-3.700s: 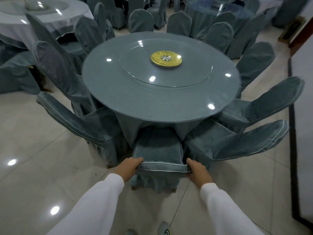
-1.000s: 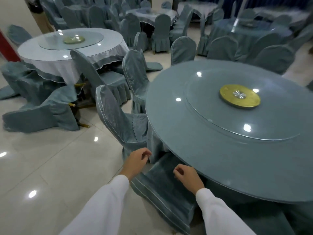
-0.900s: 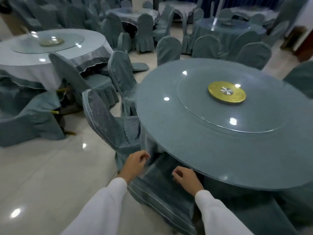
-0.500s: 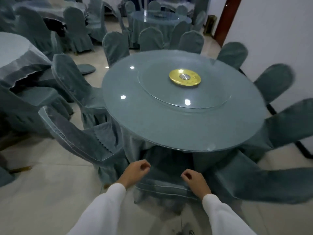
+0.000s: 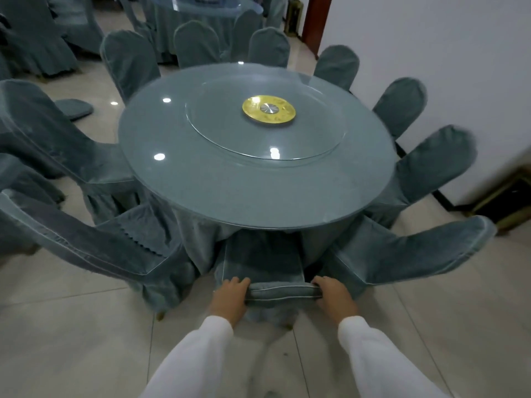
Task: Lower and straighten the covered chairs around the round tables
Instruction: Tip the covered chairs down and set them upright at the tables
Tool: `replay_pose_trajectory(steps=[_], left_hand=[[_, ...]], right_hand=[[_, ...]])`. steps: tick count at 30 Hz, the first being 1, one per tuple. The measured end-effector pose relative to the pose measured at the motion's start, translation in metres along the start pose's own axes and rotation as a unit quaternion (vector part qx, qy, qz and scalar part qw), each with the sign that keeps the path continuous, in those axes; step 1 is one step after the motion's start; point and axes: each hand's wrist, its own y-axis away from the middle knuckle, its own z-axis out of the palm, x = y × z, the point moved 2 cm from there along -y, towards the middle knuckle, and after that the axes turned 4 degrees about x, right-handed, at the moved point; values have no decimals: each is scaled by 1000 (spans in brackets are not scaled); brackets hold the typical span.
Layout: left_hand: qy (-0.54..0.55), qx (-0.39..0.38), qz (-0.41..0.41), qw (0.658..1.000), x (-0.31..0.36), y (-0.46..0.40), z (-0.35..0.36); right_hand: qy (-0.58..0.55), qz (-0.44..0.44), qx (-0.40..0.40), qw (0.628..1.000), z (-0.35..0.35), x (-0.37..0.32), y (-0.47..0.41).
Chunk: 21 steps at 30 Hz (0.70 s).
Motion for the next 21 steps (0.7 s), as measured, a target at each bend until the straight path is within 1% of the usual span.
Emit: replay_pose_trajectory(steps=[4, 9, 13, 21], left_hand=[[-30, 33, 27, 999, -5, -7, 10], [-58, 25, 65, 996, -20, -2, 3], [-66, 16, 71, 995, -29, 3, -6], [-52, 25, 54, 997, -32, 5, -4]], right_hand=[[24, -16, 12, 1000, -2, 2, -3], [55, -54, 45, 996, 7, -2, 10], [32, -65, 72, 995, 20, -7, 20], [-17, -79, 63, 995, 26, -3, 25]])
